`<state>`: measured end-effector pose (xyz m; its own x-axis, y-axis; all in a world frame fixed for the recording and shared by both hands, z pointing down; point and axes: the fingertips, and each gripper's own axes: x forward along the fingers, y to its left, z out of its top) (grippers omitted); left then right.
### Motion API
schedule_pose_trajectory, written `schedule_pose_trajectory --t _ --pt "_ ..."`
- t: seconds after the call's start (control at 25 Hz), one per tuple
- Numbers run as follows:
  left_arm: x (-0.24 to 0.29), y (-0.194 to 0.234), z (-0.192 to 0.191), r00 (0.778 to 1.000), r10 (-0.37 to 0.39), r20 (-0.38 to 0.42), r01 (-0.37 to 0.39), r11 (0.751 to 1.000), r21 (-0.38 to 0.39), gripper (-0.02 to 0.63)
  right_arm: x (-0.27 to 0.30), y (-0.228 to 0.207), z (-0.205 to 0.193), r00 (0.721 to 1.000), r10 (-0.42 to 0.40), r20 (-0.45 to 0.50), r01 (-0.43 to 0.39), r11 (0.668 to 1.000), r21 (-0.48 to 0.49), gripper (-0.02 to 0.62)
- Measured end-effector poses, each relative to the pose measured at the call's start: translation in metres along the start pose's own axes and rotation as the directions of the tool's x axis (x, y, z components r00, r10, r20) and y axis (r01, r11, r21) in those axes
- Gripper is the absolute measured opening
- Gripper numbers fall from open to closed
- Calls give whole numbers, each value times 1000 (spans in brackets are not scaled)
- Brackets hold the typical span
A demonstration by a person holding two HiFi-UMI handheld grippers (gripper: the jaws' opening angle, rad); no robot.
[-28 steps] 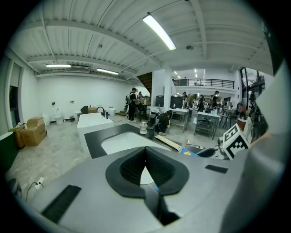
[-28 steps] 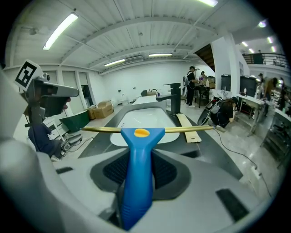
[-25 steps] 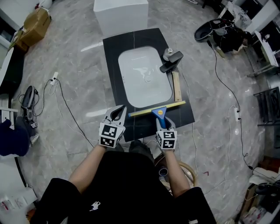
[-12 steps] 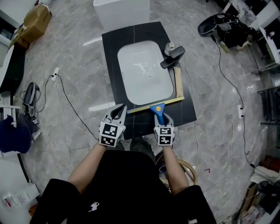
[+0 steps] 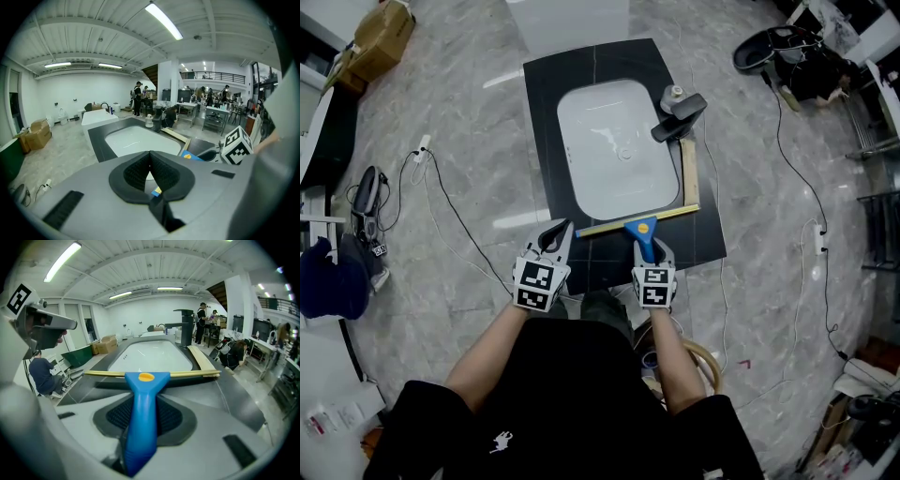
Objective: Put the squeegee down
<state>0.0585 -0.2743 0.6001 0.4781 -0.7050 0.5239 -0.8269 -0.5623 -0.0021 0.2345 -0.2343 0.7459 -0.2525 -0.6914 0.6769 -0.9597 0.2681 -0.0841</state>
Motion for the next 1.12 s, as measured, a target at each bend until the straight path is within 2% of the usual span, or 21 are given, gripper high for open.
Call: schedule_pose_trajectory --t 0.84,0.96,1.12 --pt "-6 8 -9 1000 11 -12 -11 1000 -12 3 12 0 -4 996 -27 -86 23 998 -51 141" --pt "-10 9 -10 1000 0 -4 0 1000 -6 3 10 3 -4 998 -1 -71 0 1000 -15 227" --pt "-16 11 -8 1000 -18 14 18 1000 -2 3 -3 6 1 999 6 -35 -6 1000 4 262"
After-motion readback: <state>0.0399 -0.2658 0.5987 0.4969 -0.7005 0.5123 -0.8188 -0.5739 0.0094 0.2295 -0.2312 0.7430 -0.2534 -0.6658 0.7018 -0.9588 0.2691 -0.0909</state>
